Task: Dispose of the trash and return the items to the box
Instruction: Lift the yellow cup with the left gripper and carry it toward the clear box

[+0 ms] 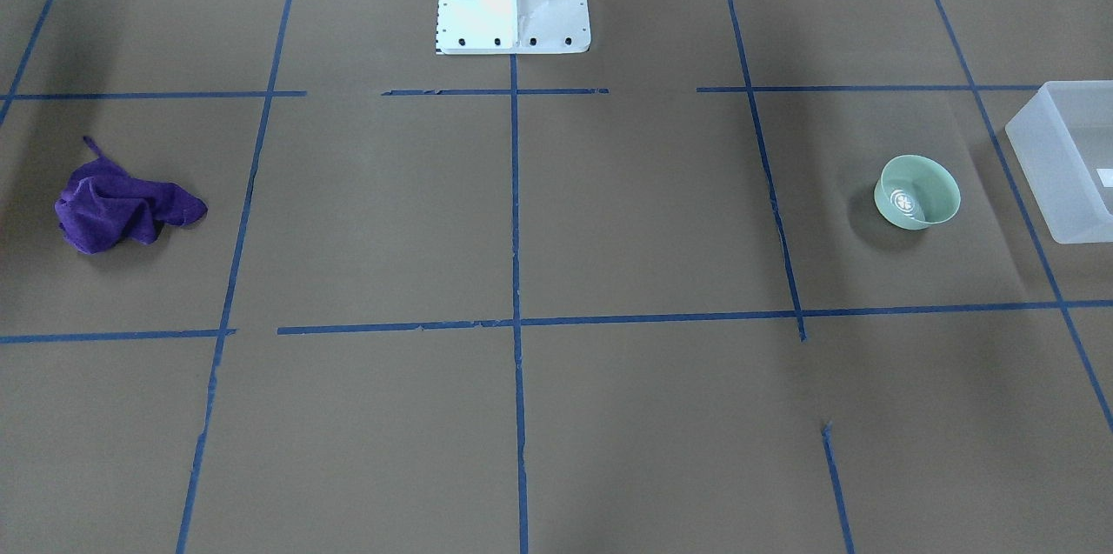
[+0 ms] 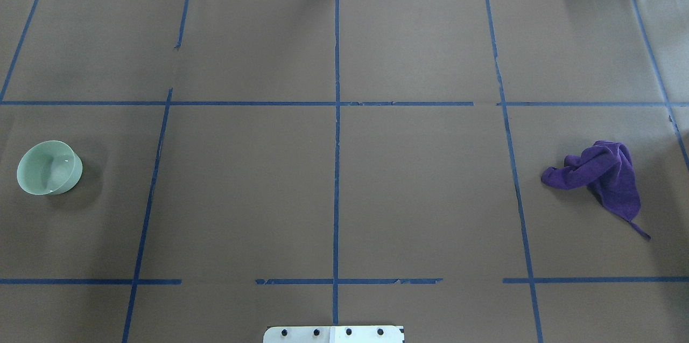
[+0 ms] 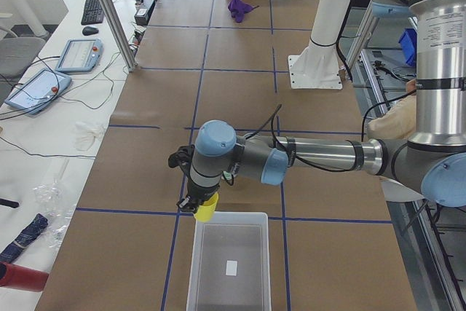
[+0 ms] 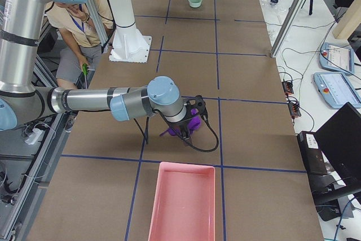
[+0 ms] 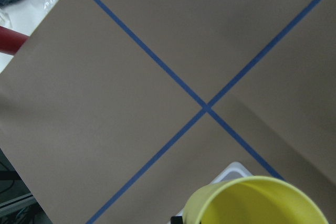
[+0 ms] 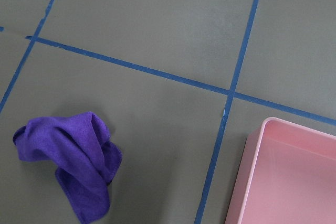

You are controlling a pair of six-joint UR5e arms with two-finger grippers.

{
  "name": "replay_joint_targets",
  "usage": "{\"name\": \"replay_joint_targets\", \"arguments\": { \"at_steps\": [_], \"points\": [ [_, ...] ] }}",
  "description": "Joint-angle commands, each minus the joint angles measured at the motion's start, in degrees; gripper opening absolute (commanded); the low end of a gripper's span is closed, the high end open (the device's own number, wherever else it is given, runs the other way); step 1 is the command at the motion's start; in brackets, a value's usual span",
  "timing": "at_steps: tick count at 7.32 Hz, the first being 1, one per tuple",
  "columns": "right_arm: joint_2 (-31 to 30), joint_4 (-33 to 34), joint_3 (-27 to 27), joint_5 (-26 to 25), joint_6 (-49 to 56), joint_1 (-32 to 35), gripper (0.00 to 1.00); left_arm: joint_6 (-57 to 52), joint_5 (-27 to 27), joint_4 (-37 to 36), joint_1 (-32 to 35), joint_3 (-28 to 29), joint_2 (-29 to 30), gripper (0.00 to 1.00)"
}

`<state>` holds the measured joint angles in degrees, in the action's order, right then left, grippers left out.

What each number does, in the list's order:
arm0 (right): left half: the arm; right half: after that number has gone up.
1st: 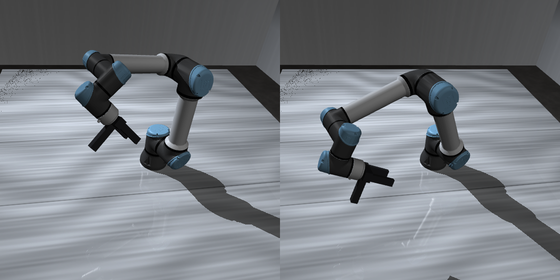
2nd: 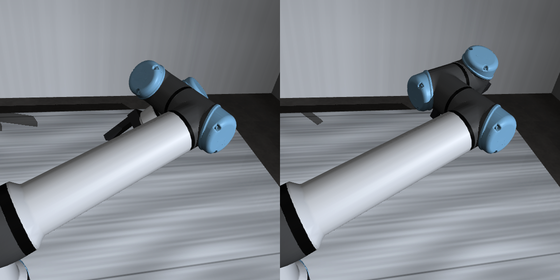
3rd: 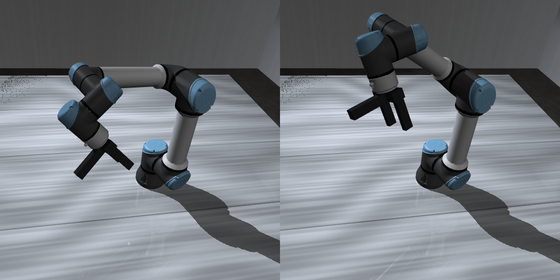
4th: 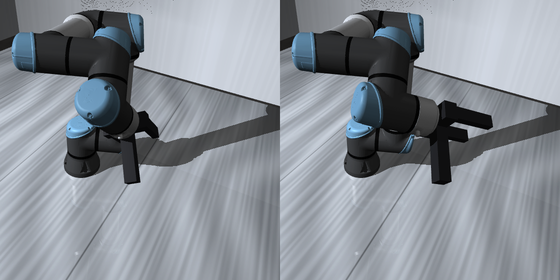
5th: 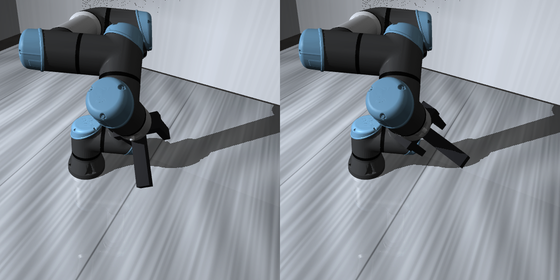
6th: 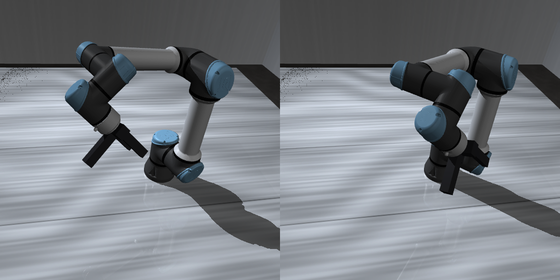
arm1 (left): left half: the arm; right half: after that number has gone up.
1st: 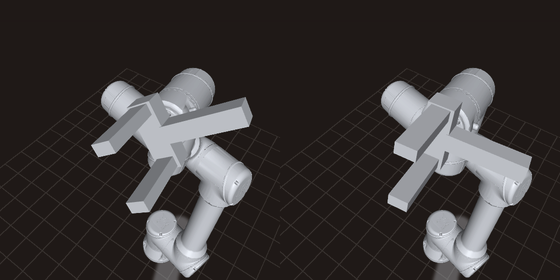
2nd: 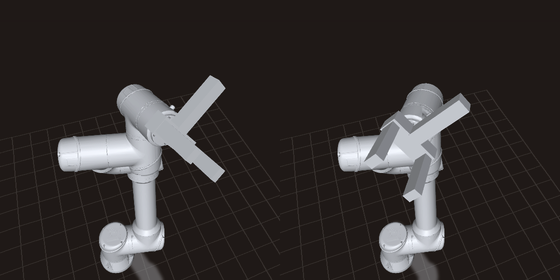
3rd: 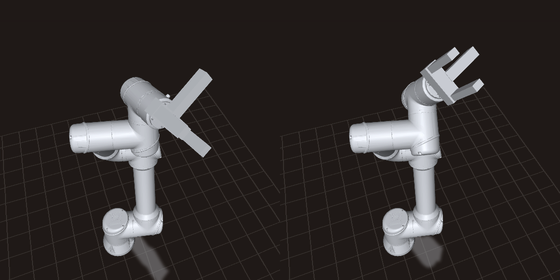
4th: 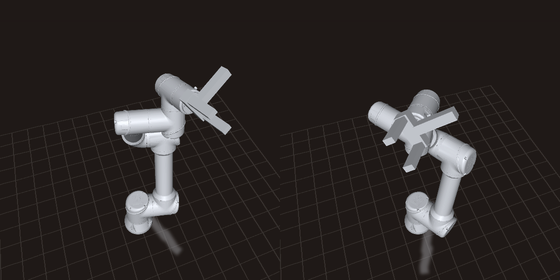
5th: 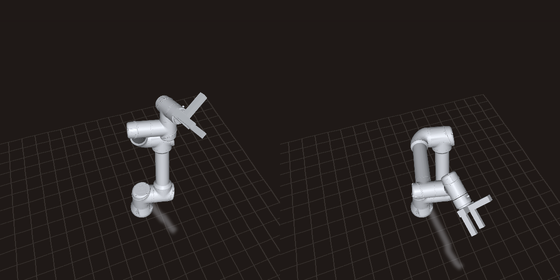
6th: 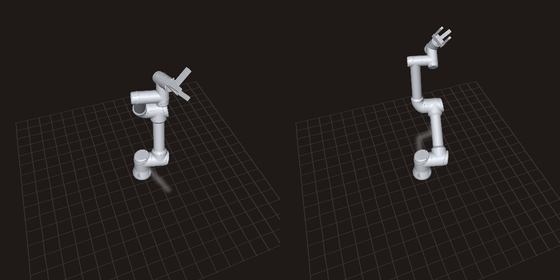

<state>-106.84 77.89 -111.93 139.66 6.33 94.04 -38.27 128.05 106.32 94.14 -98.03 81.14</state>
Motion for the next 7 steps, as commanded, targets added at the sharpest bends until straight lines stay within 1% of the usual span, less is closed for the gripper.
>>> {"name": "replay_joint_targets", "arguments": {
  "at_steps": [1,3,4,6,7],
  "points": [
    [0.14,0.07,0.13,-0.09,0.00,0.00,1.00,3.69,4.38,7.20,0.08,3.01,-3.79,0.00],
    [0.14,0.07,0.22,-0.09,0.00,0.00,1.00,5.57,6.41,19.22,-0.36,11.86,-4.50,0.00],
    [0.14,0.07,0.22,0.00,-0.09,0.00,1.00,5.57,7.56,20.41,-0.62,12.94,-5.55,0.00],
    [0.14,0.07,0.22,0.00,-0.09,0.00,1.00,5.66,7.92,20.42,-4.99,13.57,-6.00,0.00],
    [0.14,0.07,0.30,0.00,-0.09,0.00,1.00,5.49,9.66,20.42,-6.93,14.18,-6.08,0.00]
  ]
}}
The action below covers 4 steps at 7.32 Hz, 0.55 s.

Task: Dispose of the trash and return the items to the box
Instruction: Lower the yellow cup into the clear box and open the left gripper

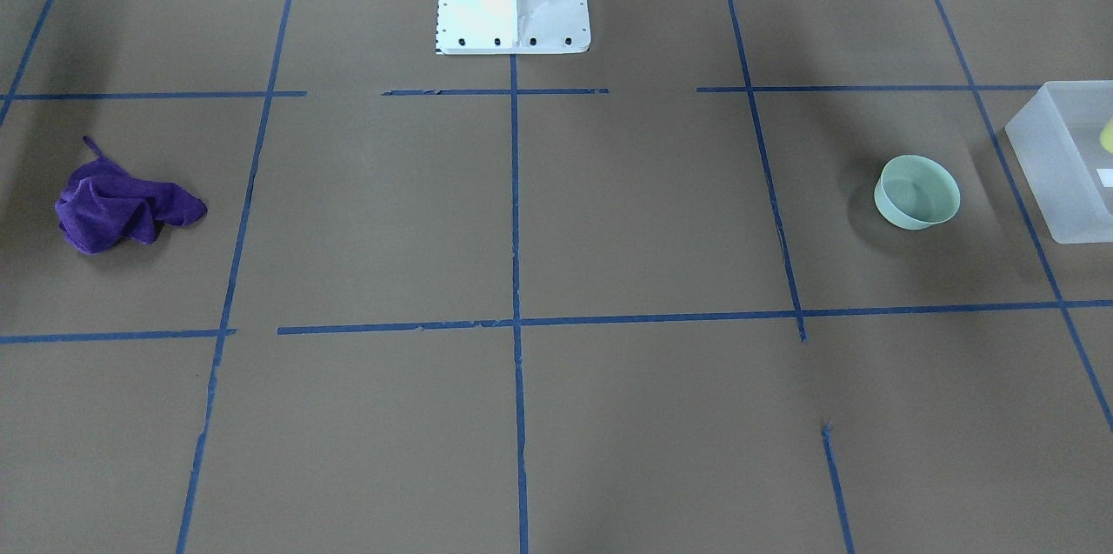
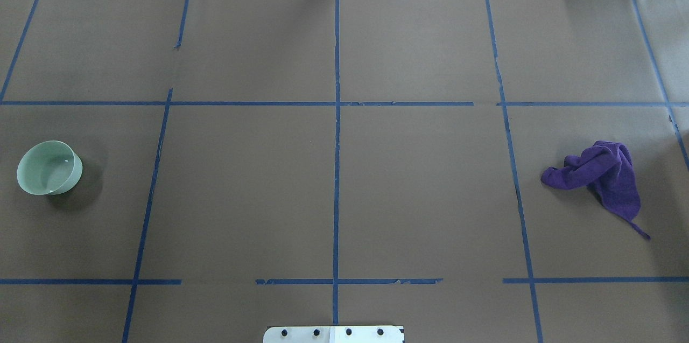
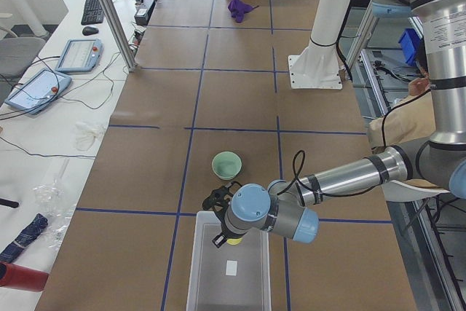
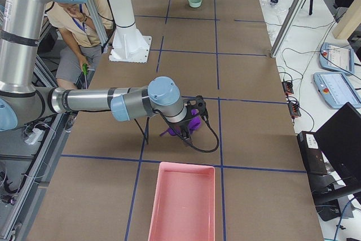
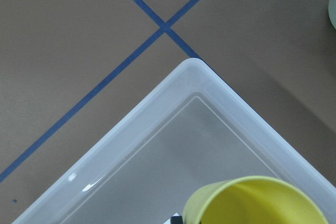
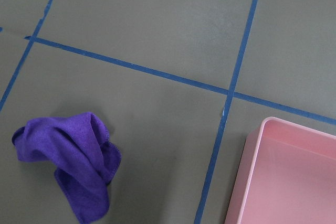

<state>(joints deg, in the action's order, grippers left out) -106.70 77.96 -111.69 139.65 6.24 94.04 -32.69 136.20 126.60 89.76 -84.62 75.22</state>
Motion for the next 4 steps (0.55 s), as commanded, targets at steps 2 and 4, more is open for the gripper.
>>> {"name": "replay_joint_targets", "arguments": {
  "at_steps": [2,4],
  "points": [
    [0.00,0.00,0.85,0.09,0.00,0.00,1.00,-0.26,1.70,0.40,-5.89,1.04,-0.60,0.10],
    [0.09,0.00,0.77,0.09,0.00,0.00,1.00,-0.70,1.70,1.97,-6.53,1.13,-1.65,0.29]
  ]
}}
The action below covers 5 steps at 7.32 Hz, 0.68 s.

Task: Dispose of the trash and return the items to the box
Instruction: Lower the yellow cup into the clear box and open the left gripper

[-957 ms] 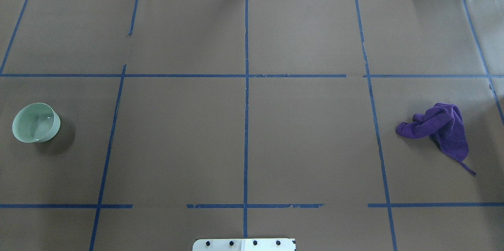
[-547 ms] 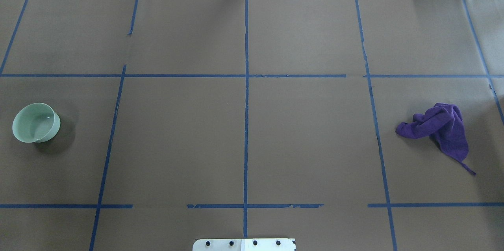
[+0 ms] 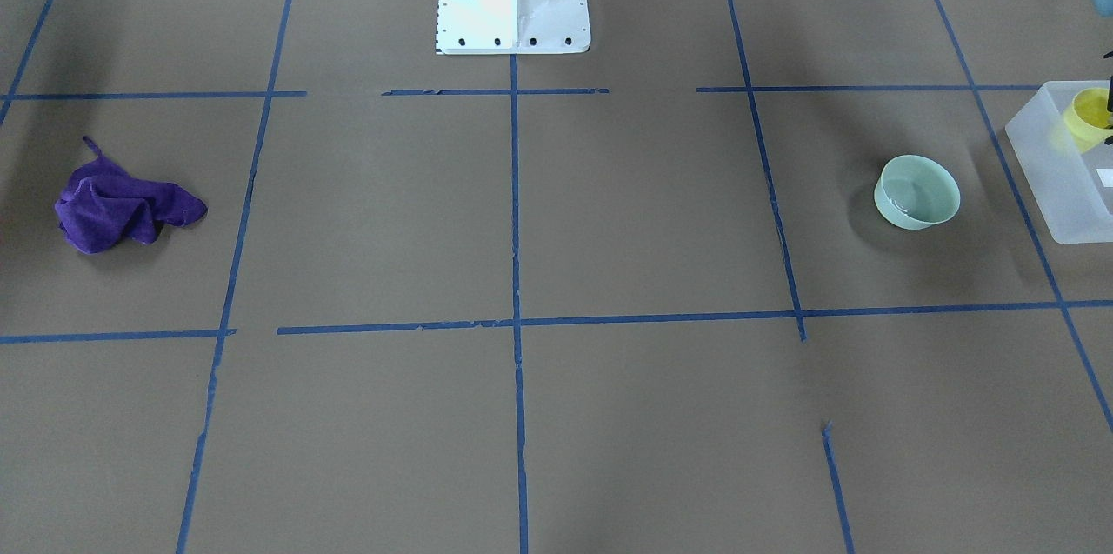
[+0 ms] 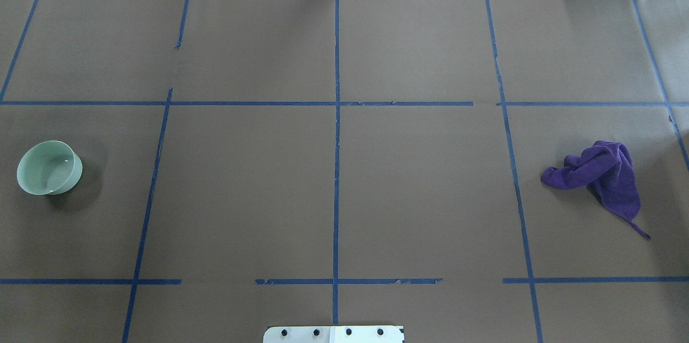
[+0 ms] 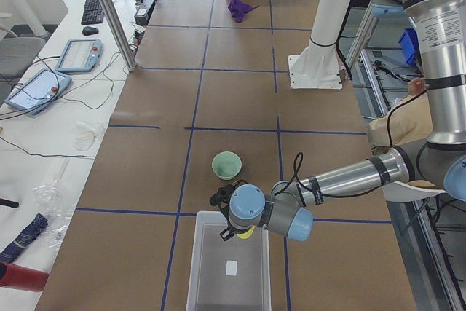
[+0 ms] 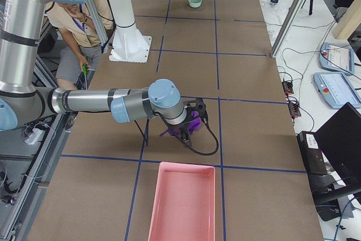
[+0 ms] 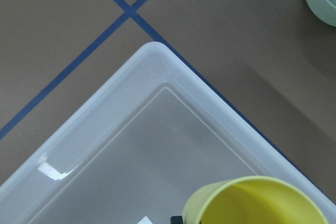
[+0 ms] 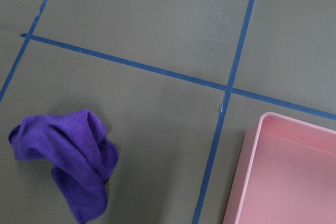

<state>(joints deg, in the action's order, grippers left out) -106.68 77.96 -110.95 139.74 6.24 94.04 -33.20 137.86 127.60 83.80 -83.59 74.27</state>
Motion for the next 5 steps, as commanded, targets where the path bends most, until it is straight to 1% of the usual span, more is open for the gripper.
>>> {"name": "replay_joint_targets", "arguments": {
  "at_steps": [1,2,3,5],
  "points": [
    [-0.02,0.00,0.03,0.01,0.00,0.00,1.00,-0.20,-0.05,1.94,-0.65,0.09,-1.14,0.44],
    [-0.02,0.00,0.11,0.01,0.00,0.00,1.00,0.06,-0.05,2.04,-0.65,0.09,-1.15,0.51],
    [-0.02,0.00,0.12,0.01,0.00,0.00,1.00,0.24,-0.05,2.13,-0.65,0.00,-1.15,0.51],
    [0.07,-0.09,0.03,0.01,-0.17,-0.09,1.00,1.55,0.04,3.18,-0.65,-0.52,-0.71,0.63]
  ]
}}
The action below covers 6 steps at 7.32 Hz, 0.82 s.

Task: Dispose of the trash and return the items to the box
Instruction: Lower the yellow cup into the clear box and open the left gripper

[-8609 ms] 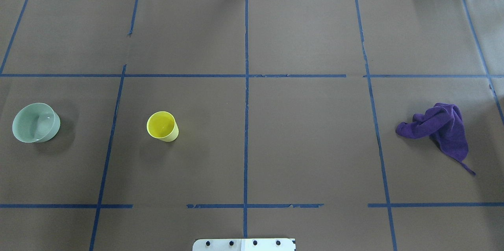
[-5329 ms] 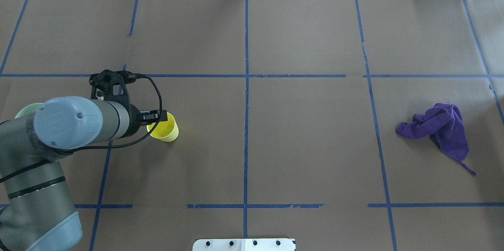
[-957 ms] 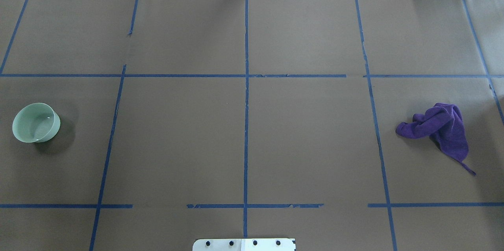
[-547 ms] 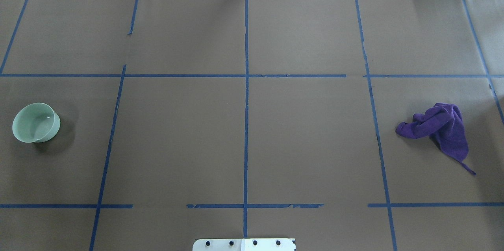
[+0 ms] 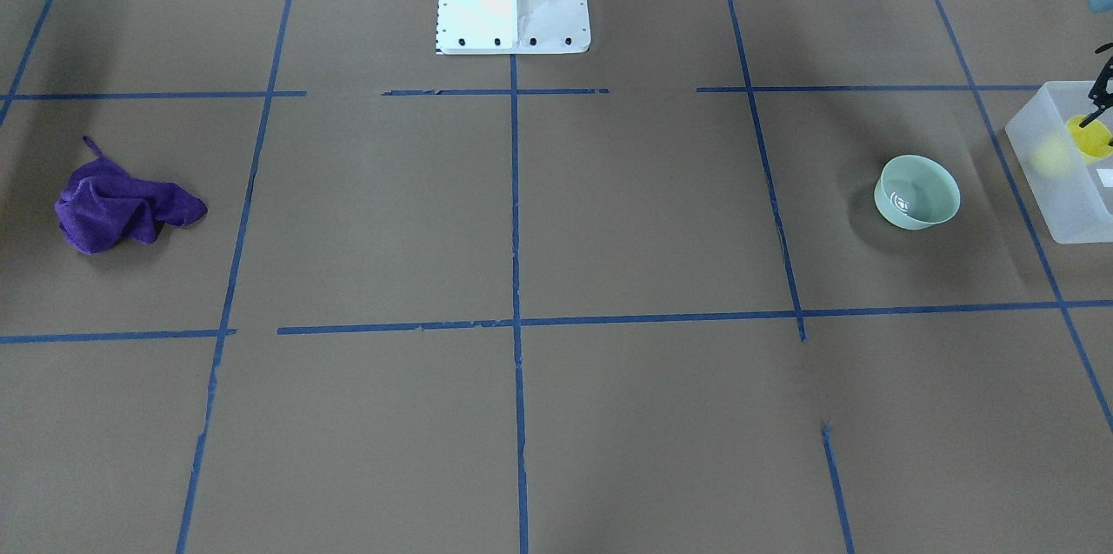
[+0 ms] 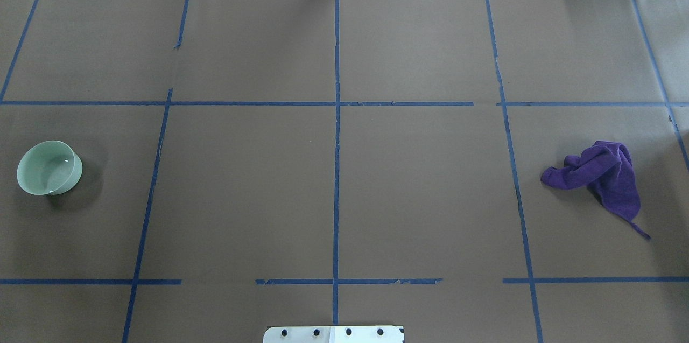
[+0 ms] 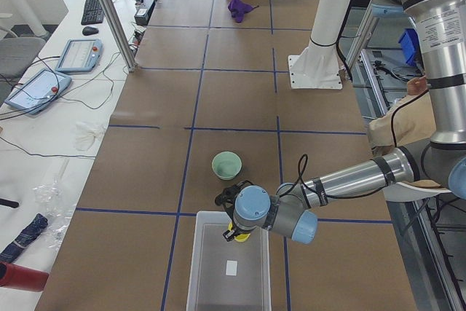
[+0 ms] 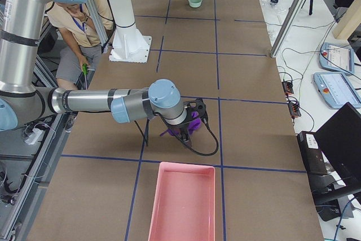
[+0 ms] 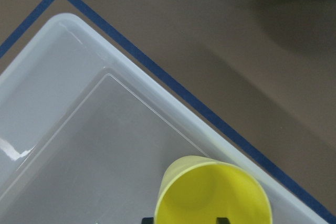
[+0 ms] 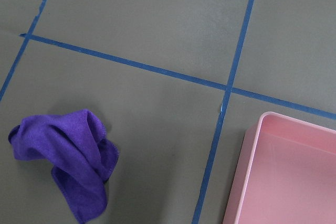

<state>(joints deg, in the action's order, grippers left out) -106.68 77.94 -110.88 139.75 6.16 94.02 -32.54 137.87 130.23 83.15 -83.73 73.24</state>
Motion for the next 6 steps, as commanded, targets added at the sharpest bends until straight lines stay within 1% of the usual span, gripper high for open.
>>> {"name": "replay_joint_targets", "arguments": {
  "at_steps": [1,2,3,4,5,6],
  "points": [
    [0.25,-0.07,-0.21,0.09,-0.10,-0.07,1.00,6.30,-0.40,0.47,0.08,-3.25,0.76,0.78],
    [0.25,-0.16,-0.56,1.22,-0.10,-0.07,1.00,13.31,-0.75,-0.06,0.08,-7.28,0.94,1.00],
    [0.68,-0.77,-0.57,2.01,-0.10,-0.33,1.00,19.56,-0.76,-0.93,0.08,-8.80,1.98,1.00],
    [1.38,-1.56,-0.74,2.28,-5.58,-0.68,1.00,23.10,-0.76,-6.16,0.35,-9.60,5.30,1.00],
    [0.96,-6.61,-0.74,2.28,-10.51,-1.64,1.00,22.88,-0.85,-11.52,1.30,-12.13,6.64,1.00],
    [0.08,-10.14,-0.74,2.28,-13.95,-2.17,1.00,22.79,-0.85,-13.31,3.40,-15.03,5.44,1.00]
  ]
}}
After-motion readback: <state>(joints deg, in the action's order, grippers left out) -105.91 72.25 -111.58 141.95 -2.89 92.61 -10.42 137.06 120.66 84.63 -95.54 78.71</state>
